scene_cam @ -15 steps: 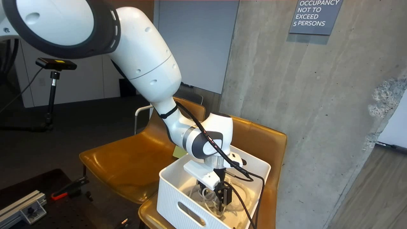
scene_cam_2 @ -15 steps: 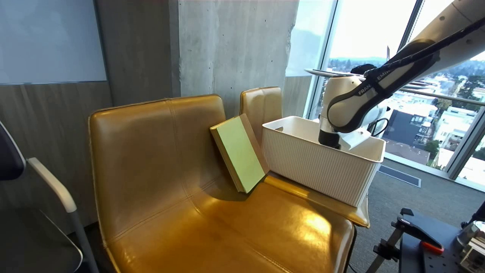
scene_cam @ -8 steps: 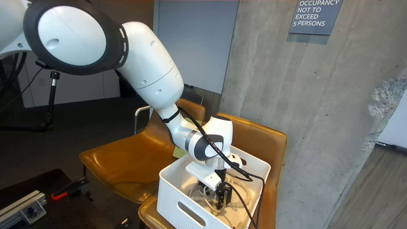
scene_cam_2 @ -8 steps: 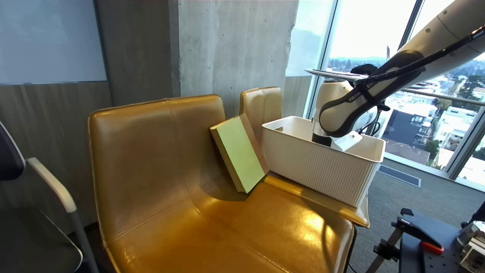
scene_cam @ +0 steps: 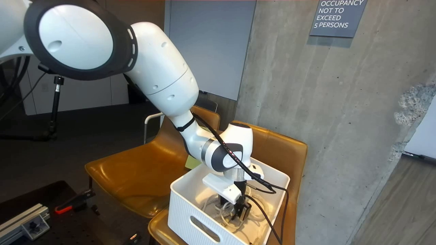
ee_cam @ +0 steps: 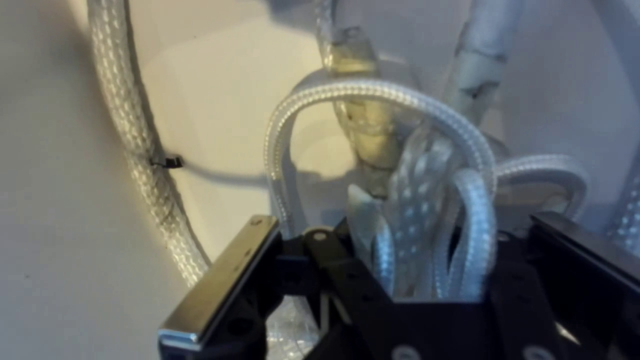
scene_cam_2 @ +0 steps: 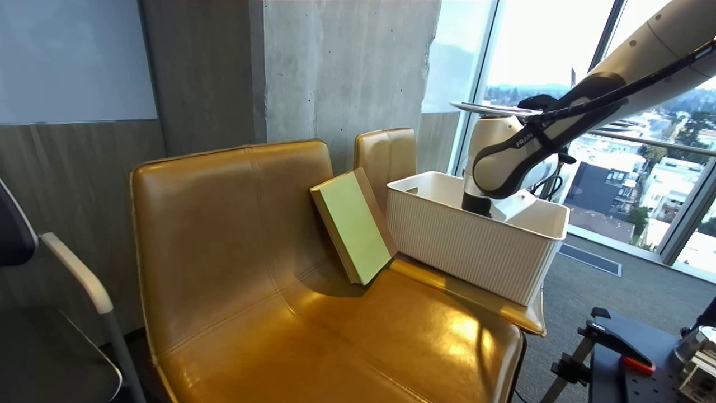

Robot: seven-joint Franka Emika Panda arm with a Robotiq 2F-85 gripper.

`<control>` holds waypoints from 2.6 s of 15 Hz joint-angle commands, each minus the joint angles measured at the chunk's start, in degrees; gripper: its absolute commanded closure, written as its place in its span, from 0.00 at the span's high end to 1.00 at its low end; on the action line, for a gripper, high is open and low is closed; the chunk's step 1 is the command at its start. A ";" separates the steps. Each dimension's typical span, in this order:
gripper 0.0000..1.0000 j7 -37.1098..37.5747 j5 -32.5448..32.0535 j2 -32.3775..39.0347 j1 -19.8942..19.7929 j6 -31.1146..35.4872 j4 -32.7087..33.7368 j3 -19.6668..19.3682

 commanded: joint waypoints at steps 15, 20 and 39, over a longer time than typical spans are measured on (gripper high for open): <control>0.00 1.57 -4.83 -18.21 5.06 -0.41 -9.28 -2.63; 0.00 6.20 -11.57 -32.68 10.51 -0.30 -20.42 -4.03; 0.00 25.41 -20.77 -50.72 24.02 -18.45 -17.35 20.63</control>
